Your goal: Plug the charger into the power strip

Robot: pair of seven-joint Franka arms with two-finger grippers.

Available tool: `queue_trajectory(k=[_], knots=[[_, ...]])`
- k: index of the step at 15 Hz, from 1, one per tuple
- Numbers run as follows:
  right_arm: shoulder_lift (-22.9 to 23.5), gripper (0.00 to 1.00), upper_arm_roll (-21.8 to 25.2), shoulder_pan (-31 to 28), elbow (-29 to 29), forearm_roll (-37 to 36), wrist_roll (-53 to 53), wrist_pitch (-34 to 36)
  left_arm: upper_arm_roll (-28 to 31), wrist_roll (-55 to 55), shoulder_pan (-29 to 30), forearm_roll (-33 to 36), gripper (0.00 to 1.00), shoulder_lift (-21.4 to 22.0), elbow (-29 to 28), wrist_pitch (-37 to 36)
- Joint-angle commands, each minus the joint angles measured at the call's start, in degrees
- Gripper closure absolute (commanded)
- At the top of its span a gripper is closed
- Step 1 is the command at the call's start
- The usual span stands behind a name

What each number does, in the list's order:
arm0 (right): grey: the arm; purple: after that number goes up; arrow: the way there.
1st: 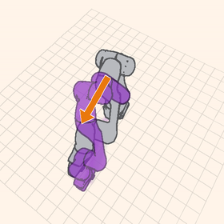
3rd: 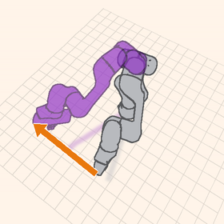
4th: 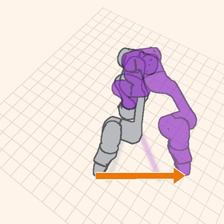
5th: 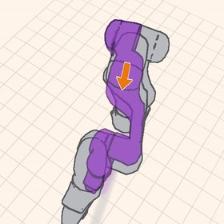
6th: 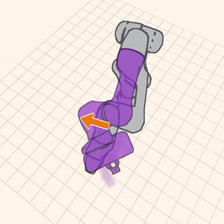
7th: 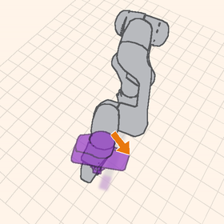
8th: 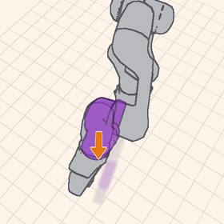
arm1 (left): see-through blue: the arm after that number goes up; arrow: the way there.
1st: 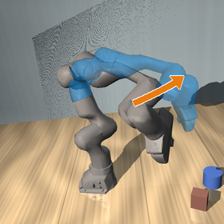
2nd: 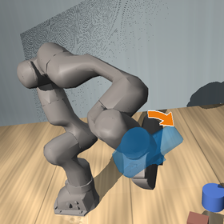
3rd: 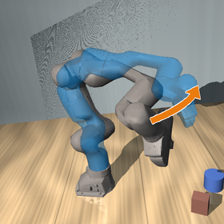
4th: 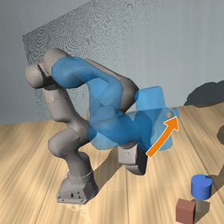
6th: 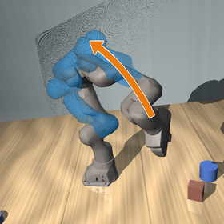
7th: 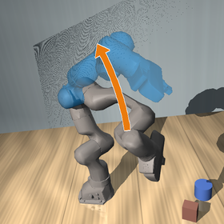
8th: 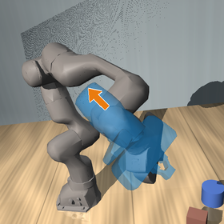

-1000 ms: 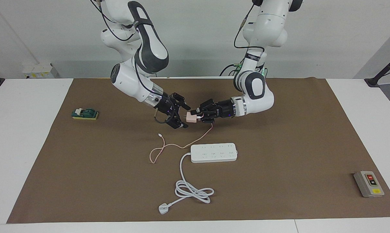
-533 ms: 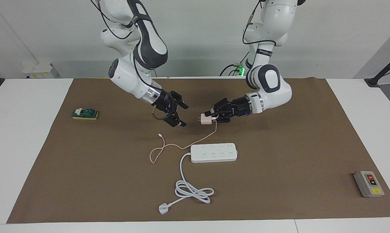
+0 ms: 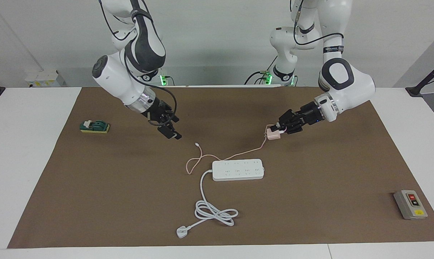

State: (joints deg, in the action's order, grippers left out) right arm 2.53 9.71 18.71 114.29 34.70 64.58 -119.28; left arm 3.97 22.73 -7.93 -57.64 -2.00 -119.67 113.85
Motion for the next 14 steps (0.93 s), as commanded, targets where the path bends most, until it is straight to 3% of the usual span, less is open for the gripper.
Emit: queue_trajectory(k=[1,3,6,9,12,14], knots=[[-0.78,0.0,-0.39,-6.12,-2.92,-7.34,-11.27,7.11,-0.45,-9.96,3.34,17.23,1.0,2.62,5.03,-7.3],[-0.95,0.0,-0.31,-9.03,-6.26,-12.44,-19.45,12.12,-0.45,-16.81,3.88,25.78,1.0,2.88,9.26,-14.15],[-2.61,0.0,-0.48,-9.22,-10.05,-23.5,-29.04,16.01,-0.36,-22.62,5.81,31.61,1.0,2.79,12.87,-21.02],[-3.59,0.0,-1.01,-9.21,-9.88,-28.37,-37.04,17.24,-0.36,-25.02,5.91,36.97,1.0,2.88,14.37,-22.1],[-2.8,0.0,-3.11,-12.72,-9.79,-30.84,-47.86,18.73,-0.45,-27.64,5.82,41.89,1.0,2.53,16.21,-19.38],[-0.52,0.0,-2.42,-12.47,-12.93,-31.19,-47.62,25.63,-0.45,-28.8,5.82,43.92,1.0,3.05,16.31,-17.62]])
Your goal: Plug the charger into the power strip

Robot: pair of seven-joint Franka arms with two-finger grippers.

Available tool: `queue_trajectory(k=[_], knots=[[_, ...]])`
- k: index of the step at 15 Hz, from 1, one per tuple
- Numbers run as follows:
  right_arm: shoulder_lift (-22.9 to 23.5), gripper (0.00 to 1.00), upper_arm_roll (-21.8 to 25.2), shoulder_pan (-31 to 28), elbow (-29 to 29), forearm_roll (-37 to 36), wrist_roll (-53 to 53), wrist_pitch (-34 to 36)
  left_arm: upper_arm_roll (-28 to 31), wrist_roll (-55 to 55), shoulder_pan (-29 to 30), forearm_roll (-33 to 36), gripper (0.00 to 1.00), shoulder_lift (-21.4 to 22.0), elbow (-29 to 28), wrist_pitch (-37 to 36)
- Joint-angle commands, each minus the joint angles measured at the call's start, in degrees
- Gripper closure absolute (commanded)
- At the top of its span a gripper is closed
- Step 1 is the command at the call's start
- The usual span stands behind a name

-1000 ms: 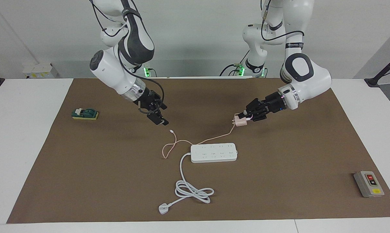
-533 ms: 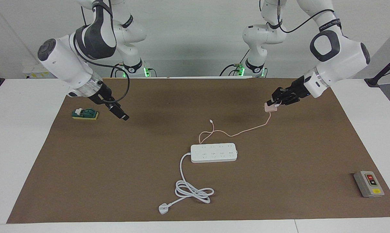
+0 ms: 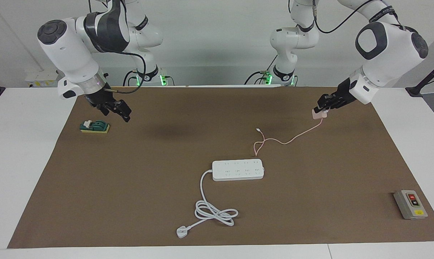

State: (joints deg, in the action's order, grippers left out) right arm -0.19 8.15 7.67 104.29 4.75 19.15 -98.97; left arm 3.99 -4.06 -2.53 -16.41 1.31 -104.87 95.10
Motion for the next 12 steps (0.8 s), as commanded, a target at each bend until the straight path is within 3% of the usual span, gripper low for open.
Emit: queue_trajectory(k=[1,2,3,4,8,10,12], knots=[[4.65,0.0,1.23,-1.52,-9.13,-0.28,-2.53,11.63,-0.47,-2.09,0.42,4.78,1.0,0.27,1.77,1.31],[6.5,0.0,1.42,-1.26,-14.06,0.08,-2.8,15.35,-0.56,-2.09,0.42,6.98,1.0,0.36,2.47,1.4],[7.22,0.0,0.64,-1.26,-16.03,-0.18,-2.71,12.08,-0.56,-2.44,0.25,7.61,1.0,0.19,2.91,1.58],[6.88,0.0,0.2,-1.95,-15.79,-0.18,-3.58,8.92,-0.56,-2.88,-0.1,8.4,1.0,0.19,3.0,1.58],[6.08,0.0,0.37,-3.19,-12.97,-1.06,-15.01,10.99,-1.0,-0.52,-0.37,11.92,1.0,0.28,3.09,4.91],[5.03,0.0,0.99,-3.45,-11.75,-1.84,-17.29,14.57,-1.09,-0.51,-0.37,12.01,1.0,0.45,2.83,3.61],[1.88,0.0,0.29,-3.19,-8.5,-5.44,-19.23,12.68,-1.09,-0.86,-0.28,12.01,1.0,0.54,2.91,1.23]])
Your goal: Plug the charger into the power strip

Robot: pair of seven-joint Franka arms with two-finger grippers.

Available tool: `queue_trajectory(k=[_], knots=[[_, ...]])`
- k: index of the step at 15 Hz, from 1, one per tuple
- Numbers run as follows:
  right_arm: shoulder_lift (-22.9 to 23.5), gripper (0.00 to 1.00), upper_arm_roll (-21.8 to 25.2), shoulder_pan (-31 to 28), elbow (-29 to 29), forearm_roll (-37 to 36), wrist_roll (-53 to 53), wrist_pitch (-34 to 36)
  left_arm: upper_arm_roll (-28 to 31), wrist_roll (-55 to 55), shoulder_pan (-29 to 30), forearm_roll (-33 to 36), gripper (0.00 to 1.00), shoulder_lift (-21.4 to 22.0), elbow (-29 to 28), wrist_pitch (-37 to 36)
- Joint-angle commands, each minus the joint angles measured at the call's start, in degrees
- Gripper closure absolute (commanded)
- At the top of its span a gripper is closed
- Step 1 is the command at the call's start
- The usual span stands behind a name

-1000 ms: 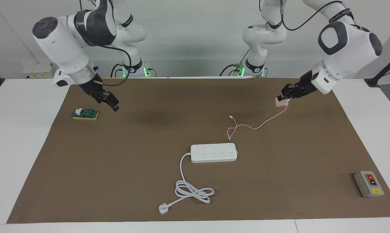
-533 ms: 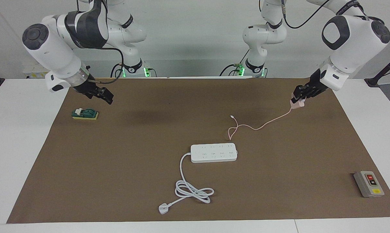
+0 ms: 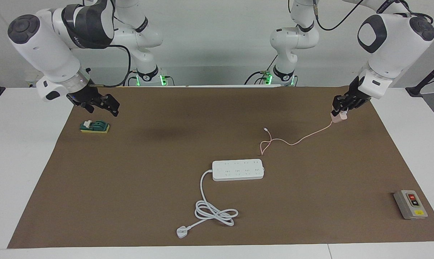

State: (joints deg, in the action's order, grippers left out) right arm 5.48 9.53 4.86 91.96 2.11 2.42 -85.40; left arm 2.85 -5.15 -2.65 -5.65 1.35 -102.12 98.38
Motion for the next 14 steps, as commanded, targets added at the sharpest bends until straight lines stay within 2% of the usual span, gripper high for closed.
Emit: queue_trajectory(k=[1,5,6,8,11,14], knots=[[-4.59,0.0,-1.1,-0.46,5.15,-2.81,-3.2,-1.17,0.06,-0.73,-0.16,1.26,1.0,1.02,-0.35,-1.79],[-10.57,0.0,-0.83,-0.81,16.04,-2.81,-8.57,-8.45,0.14,-11.52,0.54,1.17,1.0,1.2,-0.79,-1.18],[-10.23,0.0,-0.66,-1.07,15.97,-2.81,-8.57,-8.47,0.32,-15.37,0.63,1.17,1.0,1.2,-0.8,-0.83],[-8.13,0.0,-0.66,-2.04,14.05,-2.81,-8.92,-8.55,0.5,-29.76,0.54,1.26,1.0,1.02,-0.62,1.54],[-6.1,0.0,-0.57,-2.04,12.55,-2.72,-8.75,-8.38,0.58,-34.11,0.54,3.96,1.0,1.11,-1.14,2.42],[-5.31,0.0,-0.66,-3.09,11.67,-2.63,-8.92,-7.41,0.67,-43.08,1.24,5.12,1.0,1.02,-1.32,5.06]])
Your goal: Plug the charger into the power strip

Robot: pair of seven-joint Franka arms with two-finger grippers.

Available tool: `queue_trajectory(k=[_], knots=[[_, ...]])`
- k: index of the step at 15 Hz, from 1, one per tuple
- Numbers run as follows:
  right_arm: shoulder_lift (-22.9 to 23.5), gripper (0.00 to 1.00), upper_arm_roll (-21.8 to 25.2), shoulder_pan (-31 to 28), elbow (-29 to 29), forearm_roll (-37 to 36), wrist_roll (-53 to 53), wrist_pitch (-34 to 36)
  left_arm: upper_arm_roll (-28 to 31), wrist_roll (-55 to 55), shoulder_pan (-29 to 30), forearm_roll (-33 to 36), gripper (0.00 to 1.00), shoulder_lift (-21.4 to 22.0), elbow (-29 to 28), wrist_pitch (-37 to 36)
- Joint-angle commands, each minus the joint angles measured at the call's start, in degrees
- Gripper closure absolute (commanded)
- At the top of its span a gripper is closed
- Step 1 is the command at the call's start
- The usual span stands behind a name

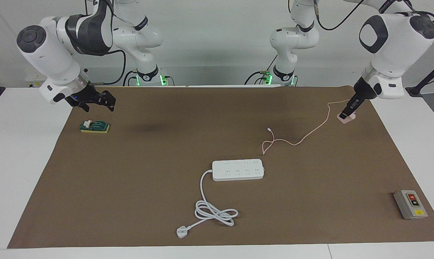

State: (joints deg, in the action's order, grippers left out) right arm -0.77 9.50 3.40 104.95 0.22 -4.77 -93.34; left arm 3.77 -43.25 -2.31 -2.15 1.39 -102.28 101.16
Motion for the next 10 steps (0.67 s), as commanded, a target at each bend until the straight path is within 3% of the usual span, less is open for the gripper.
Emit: queue_trajectory(k=[1,10], knots=[[1.03,0.0,-0.62,-1.73,-1.33,-0.75,-1.73,0.7,-0.25,-6.49,0.9,1.62,1.0,0.98,-1.34,2.2],[1.21,0.0,-3.08,-4.54,-2.82,-0.83,-1.91,0.79,-0.95,-46.98,-7.17,9.87,1.0,2.83,-4.68,0.81]])
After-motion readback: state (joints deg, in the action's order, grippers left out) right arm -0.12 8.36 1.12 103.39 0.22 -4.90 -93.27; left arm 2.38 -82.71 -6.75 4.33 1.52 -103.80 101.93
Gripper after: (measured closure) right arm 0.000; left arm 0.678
